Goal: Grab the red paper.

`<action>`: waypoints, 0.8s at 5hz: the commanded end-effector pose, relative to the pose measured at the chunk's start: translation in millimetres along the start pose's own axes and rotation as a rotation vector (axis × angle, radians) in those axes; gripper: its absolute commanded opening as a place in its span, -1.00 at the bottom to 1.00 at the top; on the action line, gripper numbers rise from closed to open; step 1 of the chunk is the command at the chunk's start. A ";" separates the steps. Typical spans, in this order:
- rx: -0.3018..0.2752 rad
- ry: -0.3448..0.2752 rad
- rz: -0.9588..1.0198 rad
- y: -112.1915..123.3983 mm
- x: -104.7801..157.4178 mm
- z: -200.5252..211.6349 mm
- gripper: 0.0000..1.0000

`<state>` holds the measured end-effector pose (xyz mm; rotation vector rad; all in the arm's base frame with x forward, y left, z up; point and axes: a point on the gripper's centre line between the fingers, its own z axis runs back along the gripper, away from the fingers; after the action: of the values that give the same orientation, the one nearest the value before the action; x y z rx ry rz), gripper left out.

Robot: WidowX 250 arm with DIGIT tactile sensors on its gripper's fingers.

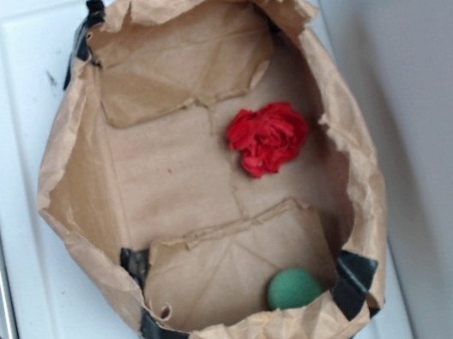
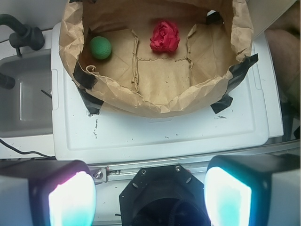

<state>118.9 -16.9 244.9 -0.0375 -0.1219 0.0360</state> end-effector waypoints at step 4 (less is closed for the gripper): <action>0.062 -0.222 -0.048 12.7 120.7 -29.2 1.00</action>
<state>235.7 -3.5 212.4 0.0279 -0.2865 -0.0122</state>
